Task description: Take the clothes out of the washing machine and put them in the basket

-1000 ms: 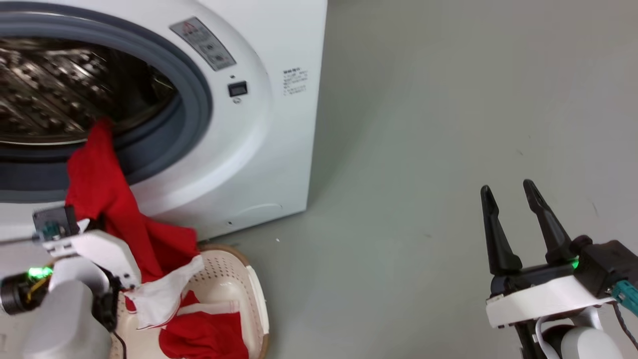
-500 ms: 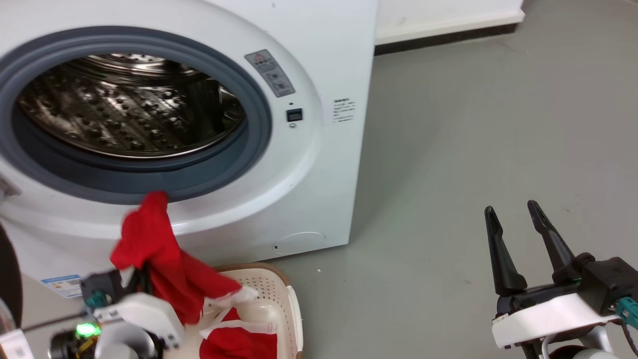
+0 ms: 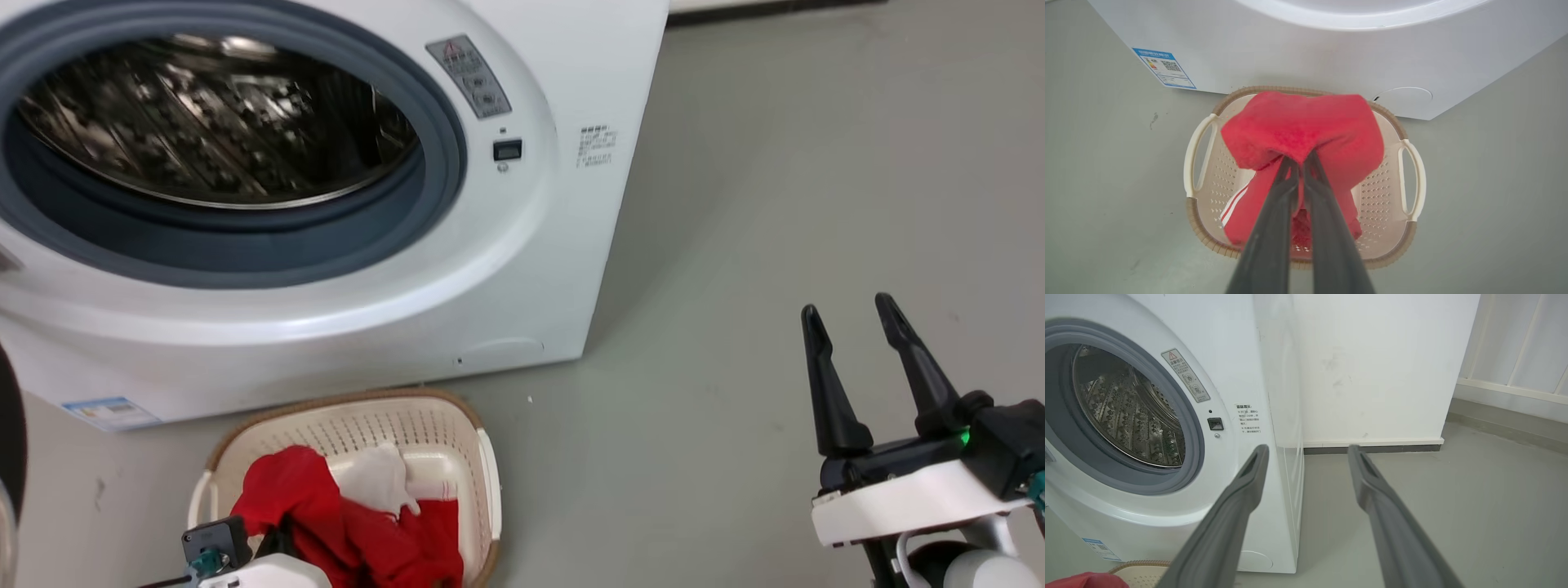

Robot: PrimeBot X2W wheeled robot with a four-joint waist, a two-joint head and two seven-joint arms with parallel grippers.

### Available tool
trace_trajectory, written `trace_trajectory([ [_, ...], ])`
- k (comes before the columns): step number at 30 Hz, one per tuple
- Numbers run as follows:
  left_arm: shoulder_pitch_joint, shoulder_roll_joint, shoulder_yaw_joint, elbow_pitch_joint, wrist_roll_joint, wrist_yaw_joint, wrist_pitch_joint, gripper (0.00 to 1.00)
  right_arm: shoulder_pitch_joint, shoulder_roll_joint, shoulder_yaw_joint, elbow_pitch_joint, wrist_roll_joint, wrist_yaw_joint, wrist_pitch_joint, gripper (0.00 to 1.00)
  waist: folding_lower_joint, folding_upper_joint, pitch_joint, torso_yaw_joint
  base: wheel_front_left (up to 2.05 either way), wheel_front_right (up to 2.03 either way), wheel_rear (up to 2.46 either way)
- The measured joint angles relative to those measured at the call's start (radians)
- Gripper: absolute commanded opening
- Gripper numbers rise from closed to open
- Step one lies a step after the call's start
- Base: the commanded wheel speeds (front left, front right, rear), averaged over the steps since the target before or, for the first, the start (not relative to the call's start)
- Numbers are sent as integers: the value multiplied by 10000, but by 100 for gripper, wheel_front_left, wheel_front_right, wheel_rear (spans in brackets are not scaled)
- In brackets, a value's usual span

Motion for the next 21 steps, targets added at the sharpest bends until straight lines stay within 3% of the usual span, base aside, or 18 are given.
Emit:
trace_trajectory([
  [10,-1790,174,127,1735,-10,69,-545,0,-709,-332,-121,25,316,0,-284,100,1,0,1803,-453,0,0,0],
  [21,-3853,621,982,4383,-662,56,-1009,0,-1515,-591,-35,382,702,0,-872,100,3,0,3971,-1105,0,0,0],
])
